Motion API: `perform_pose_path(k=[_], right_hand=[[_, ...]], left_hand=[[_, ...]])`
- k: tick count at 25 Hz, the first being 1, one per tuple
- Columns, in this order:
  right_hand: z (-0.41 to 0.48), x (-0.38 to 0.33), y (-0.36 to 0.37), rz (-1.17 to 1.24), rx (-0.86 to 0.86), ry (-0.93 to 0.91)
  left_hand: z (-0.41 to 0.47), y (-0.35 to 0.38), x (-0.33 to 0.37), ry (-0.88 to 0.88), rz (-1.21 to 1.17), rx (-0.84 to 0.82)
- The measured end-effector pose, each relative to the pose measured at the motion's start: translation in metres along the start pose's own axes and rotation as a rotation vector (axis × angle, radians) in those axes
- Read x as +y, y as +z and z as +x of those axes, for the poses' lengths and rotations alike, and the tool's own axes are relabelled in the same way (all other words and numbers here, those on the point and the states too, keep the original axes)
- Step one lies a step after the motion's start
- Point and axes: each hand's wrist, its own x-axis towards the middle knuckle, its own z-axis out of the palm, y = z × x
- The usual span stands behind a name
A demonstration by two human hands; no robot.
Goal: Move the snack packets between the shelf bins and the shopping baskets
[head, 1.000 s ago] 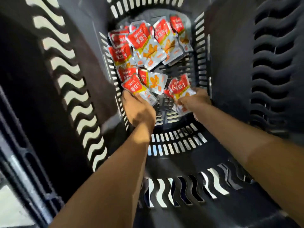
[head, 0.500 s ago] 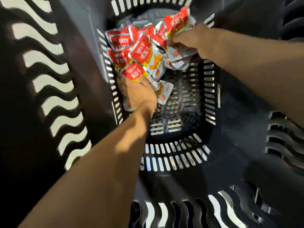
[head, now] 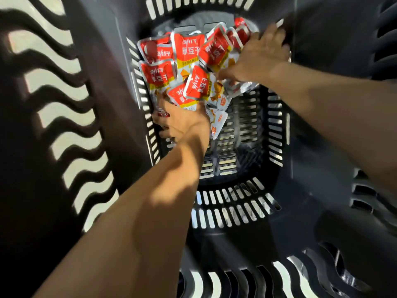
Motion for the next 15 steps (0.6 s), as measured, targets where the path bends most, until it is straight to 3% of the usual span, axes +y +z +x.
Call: perform_pose_path(k=[2, 7, 11, 15], right_hand=[[0.0, 0.001, -0.001, 0.034, 0.049, -0.024], [-0.001, -0.007, 0.01, 0.656, -0.061, 0.064], [0.0, -0.002, 0.003, 0.758, -0.153, 0.07], [0.002, 0.012, 0.02, 1.02, -0.223, 0.222]], left_hand=[[-0.003, 0.001, 0.003, -0.043, -0.061, 0.013], [0.008, 0.002, 0.004, -0.304, -0.588, -0.027], [0.004, 0.009, -0.003, -0.292, -0.476, -0.141], [0.03, 0.041, -0.031, -0.233, -0.57, -0.148]])
